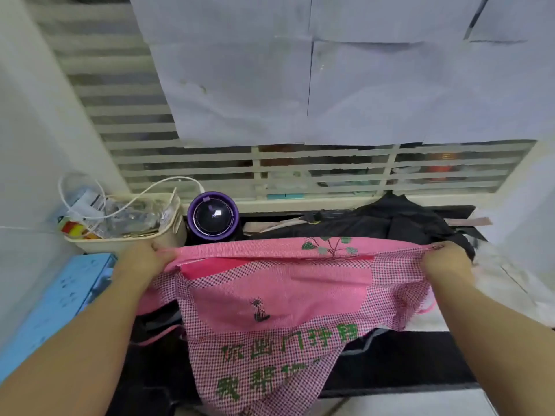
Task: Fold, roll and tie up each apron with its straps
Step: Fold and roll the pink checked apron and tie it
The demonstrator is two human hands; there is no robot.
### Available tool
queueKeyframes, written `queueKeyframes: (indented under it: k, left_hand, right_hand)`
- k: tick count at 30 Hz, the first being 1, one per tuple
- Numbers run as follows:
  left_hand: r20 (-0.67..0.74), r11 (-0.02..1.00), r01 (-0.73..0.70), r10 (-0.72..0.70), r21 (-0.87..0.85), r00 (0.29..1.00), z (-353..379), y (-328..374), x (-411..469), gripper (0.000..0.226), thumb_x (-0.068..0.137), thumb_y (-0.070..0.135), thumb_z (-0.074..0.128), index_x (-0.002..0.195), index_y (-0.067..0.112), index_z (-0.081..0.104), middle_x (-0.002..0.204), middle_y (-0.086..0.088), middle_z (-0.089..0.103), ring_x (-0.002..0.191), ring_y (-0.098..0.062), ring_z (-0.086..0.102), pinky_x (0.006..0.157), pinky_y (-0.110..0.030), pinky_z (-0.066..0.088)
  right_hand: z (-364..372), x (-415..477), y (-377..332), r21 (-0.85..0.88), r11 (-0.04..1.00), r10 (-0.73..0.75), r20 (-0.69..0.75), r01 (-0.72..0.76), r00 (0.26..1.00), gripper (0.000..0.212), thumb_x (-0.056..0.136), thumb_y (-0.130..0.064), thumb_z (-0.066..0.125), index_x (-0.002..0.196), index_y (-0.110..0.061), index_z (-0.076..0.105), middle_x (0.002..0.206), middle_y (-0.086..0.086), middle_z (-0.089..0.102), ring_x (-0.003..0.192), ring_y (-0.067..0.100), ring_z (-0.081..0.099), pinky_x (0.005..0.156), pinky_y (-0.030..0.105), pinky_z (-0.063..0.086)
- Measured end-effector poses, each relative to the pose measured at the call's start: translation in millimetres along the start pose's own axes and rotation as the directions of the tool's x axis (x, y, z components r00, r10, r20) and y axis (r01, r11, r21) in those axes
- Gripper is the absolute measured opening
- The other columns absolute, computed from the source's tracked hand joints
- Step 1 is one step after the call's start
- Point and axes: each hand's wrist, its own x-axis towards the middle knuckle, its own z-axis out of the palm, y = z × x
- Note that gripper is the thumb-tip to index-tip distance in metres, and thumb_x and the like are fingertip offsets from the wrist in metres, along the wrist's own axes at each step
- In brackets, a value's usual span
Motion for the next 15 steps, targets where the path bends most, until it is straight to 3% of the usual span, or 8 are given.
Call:
queueKeyframes:
  k: [2, 4, 6, 9, 10, 12, 13, 15]
  left_hand:
    - [0.037, 0.991, 0.01, -0.015, 0.13, 0.999, 4, 2, -2, 0.022, 0.085, 0.037, 0.066, 0.088, 0.016, 0.071, 0.093, -0.014, 0.065, 0.088, -0.031, 0.058, 0.081, -0.037, 0.047]
    - [-0.08, 0.977, -0.051, 0.069, 0.207, 0.994, 10, 9, -6, 0.025, 0.085, 0.04, 0.064, 0.102, 0.021, 0.071, 0.109, -0.015, 0.062, 0.101, -0.036, 0.058, 0.088, -0.041, 0.046]
    - [-0.241, 0.973, -0.167, 0.203, 0.16, 0.949, 16, 18, -14, 0.027, 0.089, 0.035, 0.062, 0.11, 0.019, 0.069, 0.122, -0.015, 0.056, 0.11, -0.037, 0.053, 0.095, -0.043, 0.04]
    - [-0.265, 0.862, -0.473, 0.507, 0.182, 0.821, 29, 30, -24, 0.023, 0.092, 0.028, 0.057, 0.111, 0.018, 0.066, 0.117, -0.007, 0.057, 0.111, -0.029, 0.051, 0.102, -0.045, 0.032]
    - [-0.213, 0.806, -0.548, 0.589, 0.225, 0.779, 35, 33, -26, 0.024, 0.092, 0.029, 0.057, 0.112, 0.019, 0.065, 0.117, -0.003, 0.058, 0.112, -0.027, 0.052, 0.104, -0.045, 0.031]
    - [-0.078, 0.748, -0.59, 0.637, 0.303, 0.767, 44, 35, -26, 0.033, 0.091, 0.034, 0.058, 0.122, 0.022, 0.06, 0.125, 0.001, 0.055, 0.119, -0.022, 0.049, 0.108, -0.045, 0.029]
    - [-0.026, 0.745, -0.58, 0.621, 0.33, 0.783, 47, 36, -25, 0.039, 0.091, 0.037, 0.057, 0.128, 0.023, 0.056, 0.131, 0.003, 0.052, 0.124, -0.019, 0.046, 0.112, -0.044, 0.027]
    - [0.013, 0.745, -0.562, 0.599, 0.36, 0.801, 50, 38, -22, 0.045, 0.092, 0.039, 0.055, 0.135, 0.025, 0.05, 0.139, 0.005, 0.047, 0.13, -0.015, 0.041, 0.114, -0.041, 0.026]
  right_hand:
    - [7, -7, -5, -0.047, 0.999, 0.006, -0.034, -0.008, 0.999, 0.032, 0.09, -0.01, 0.051, 0.12, -0.015, 0.06, 0.134, 0.021, 0.044, 0.124, 0.042, 0.041, 0.108, 0.051, 0.032]
    - [15, -15, -8, -0.115, 0.993, -0.046, -0.093, 0.035, 0.995, 0.041, 0.088, -0.011, 0.053, 0.127, -0.024, 0.054, 0.145, 0.017, 0.028, 0.136, 0.038, 0.024, 0.115, 0.052, 0.014]
    - [25, -19, -11, -0.216, 0.948, -0.271, -0.169, 0.233, 0.948, 0.047, 0.082, -0.012, 0.06, 0.127, -0.023, 0.055, 0.149, 0.016, 0.026, 0.139, 0.037, 0.02, 0.114, 0.055, 0.006]
    - [45, -26, -24, -0.29, 0.658, -0.734, -0.041, 0.695, 0.678, 0.044, 0.073, -0.014, 0.071, 0.116, -0.014, 0.066, 0.132, 0.019, 0.052, 0.122, 0.04, 0.046, 0.106, 0.056, 0.031]
    - [53, -30, -31, -0.247, 0.541, -0.82, 0.057, 0.804, 0.569, 0.046, 0.071, -0.013, 0.073, 0.117, -0.013, 0.066, 0.129, 0.019, 0.055, 0.118, 0.039, 0.05, 0.104, 0.055, 0.036]
    - [65, -41, -46, -0.179, 0.382, -0.884, 0.216, 0.907, 0.415, 0.055, 0.072, -0.013, 0.072, 0.126, -0.015, 0.06, 0.132, 0.016, 0.053, 0.123, 0.037, 0.048, 0.107, 0.054, 0.033]
    - [70, -45, -55, -0.177, 0.342, -0.887, 0.264, 0.923, 0.38, 0.059, 0.075, -0.015, 0.07, 0.132, -0.017, 0.054, 0.138, 0.013, 0.049, 0.129, 0.034, 0.043, 0.111, 0.053, 0.026]
    - [76, -46, -67, -0.214, 0.337, -0.849, 0.351, 0.917, 0.394, 0.062, 0.084, -0.022, 0.063, 0.142, -0.021, 0.041, 0.148, 0.007, 0.037, 0.139, 0.028, 0.029, 0.117, 0.049, 0.013]
